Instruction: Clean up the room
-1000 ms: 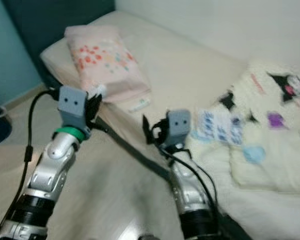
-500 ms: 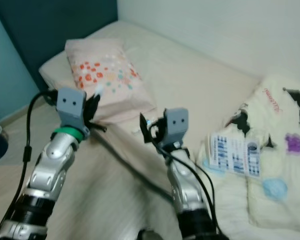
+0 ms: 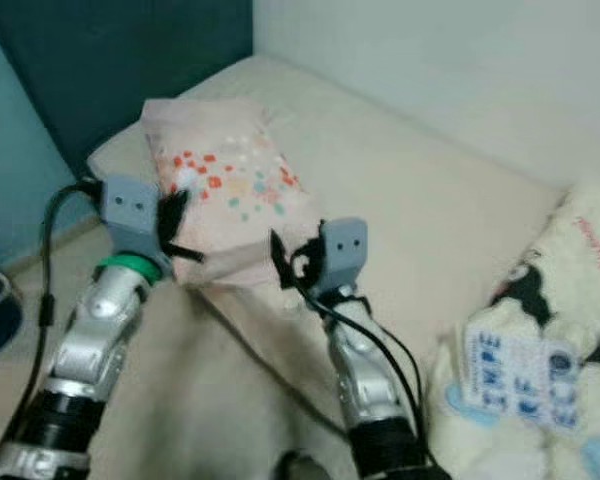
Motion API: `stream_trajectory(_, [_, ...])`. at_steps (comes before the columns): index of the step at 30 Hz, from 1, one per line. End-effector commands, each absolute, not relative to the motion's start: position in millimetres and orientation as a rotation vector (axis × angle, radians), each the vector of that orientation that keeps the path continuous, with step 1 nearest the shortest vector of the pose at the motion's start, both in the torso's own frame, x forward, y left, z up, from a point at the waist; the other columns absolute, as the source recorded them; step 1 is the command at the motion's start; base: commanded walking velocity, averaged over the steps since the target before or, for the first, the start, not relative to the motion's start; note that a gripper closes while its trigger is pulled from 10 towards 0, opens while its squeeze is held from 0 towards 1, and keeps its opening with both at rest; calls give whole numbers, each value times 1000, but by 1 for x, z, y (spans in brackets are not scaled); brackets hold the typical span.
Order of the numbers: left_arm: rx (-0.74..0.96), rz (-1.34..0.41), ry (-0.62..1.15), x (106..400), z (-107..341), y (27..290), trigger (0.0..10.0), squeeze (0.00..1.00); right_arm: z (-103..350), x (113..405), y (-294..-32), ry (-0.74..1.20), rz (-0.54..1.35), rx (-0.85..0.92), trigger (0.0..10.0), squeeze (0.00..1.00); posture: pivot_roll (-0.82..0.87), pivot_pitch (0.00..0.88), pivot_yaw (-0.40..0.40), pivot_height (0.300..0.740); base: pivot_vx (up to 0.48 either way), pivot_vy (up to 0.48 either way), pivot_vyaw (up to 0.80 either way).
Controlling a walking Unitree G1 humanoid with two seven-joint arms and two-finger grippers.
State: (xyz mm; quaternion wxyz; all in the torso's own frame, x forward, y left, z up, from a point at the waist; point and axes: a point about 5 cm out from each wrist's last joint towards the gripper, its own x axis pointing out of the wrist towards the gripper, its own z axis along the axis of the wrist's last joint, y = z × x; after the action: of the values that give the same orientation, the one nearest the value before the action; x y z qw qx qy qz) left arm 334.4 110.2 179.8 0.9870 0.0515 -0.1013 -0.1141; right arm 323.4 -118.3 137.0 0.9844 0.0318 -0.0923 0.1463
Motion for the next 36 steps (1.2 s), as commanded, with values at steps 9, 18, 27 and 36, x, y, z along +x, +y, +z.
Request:
stream_trajectory(9, [123, -203, -181, 333, 174, 119, 10000, 0, 132, 321, -112, -165, 312, 88, 10000, 0, -9, 55, 33, 740, 480, 0, 0])
stream_trajectory(18, [138, -303, -149, 328, 165, 114, 10000, 0, 121, 321, -116, -118, 282, 78, 10000, 0, -7, 56, 34, 740, 220, 0, 0])
stream_trajectory(27, [245, -387, -109, 320, 148, 116, 10000, 0, 90, 317, -132, 3, 187, 111, 10000, 0, -6, 53, 38, 740, 0, 0, 0])
stream_trajectory(36, [247, -388, -100, 319, 145, 117, 10000, 0, 73, 311, -138, 71, 137, 131, 10000, 0, -6, 61, 46, 740, 0, 0, 0])
